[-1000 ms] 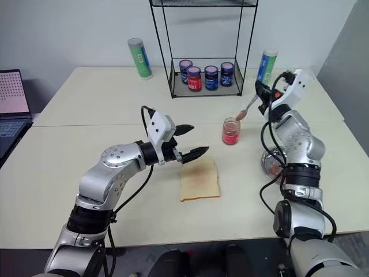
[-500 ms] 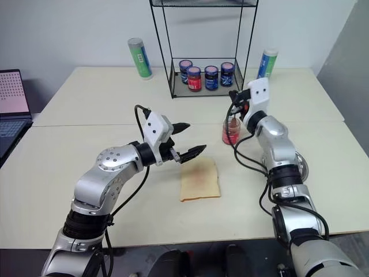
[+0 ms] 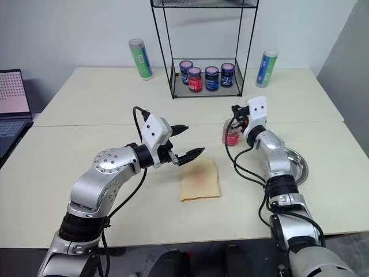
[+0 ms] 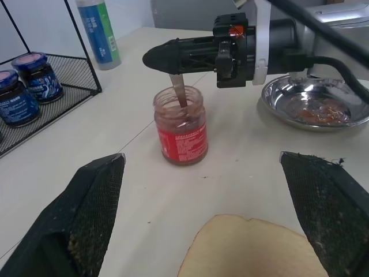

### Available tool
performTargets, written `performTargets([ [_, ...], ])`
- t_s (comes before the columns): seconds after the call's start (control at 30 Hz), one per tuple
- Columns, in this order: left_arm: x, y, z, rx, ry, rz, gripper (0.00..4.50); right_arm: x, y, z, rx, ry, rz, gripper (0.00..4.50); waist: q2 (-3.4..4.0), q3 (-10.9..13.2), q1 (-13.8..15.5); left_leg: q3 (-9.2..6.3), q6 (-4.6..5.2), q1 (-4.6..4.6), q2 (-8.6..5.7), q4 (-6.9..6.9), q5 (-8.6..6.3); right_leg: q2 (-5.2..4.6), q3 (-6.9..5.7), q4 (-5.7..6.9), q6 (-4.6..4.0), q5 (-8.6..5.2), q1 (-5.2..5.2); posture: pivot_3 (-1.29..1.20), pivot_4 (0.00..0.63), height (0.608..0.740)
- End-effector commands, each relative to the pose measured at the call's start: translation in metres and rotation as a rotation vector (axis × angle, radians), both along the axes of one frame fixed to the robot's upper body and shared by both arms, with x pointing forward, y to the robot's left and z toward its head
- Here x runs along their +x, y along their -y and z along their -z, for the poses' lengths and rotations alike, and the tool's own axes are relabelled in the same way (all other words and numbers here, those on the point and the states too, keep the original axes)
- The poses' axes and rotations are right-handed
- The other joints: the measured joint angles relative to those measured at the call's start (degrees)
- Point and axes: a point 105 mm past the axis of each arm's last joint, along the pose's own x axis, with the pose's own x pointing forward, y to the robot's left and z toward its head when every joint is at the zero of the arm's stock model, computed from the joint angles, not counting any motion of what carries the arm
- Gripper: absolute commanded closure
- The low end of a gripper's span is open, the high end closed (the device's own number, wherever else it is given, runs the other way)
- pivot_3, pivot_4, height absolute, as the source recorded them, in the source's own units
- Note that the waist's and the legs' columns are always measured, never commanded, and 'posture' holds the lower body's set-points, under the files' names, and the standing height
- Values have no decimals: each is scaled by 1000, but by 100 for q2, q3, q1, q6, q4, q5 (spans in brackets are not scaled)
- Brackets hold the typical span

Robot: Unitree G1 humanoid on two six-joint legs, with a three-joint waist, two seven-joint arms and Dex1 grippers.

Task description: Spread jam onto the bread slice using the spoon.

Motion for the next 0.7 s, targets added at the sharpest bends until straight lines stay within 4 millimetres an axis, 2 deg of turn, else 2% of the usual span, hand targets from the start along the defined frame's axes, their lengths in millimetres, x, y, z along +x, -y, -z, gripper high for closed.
performTargets([
  [0.03,-3,2,-13,-7,62,12,0,5,8,1,160,-95,33,4490,0,0,0,0,0,1,0,0,0,0,0,1,0,0,0,0,150,740],
  [0.2,-1,0,-10,-6,68,-1,0,9,12,-7,398,-168,33,4490,0,0,0,1,0,0,-1,1,0,0,1,3,0,0,-1,0,150,740],
  [0.3,1,-2,-9,-6,68,-10,0,11,16,-11,472,-192,43,4490,0,0,0,1,0,-2,-2,0,0,-1,1,2,0,0,-1,0,150,740],
  [0.4,0,-2,-11,-14,73,-13,0,10,21,-25,570,-187,32,4490,1,1,-1,2,0,-4,-2,0,0,-1,1,2,0,0,-4,0,150,740],
  [0.53,-2,-11,1,25,51,-13,0,7,23,-31,642,-203,5,4490,2,1,-17,2,0,-4,0,-2,0,-1,2,2,0,0,-5,0,150,740],
  [0.7,-2,-12,-1,32,47,8,0,-1,21,-48,691,-195,-29,4490,3,2,-8,1,1,-7,2,-3,0,0,0,3,0,0,-9,0,150,740],
])
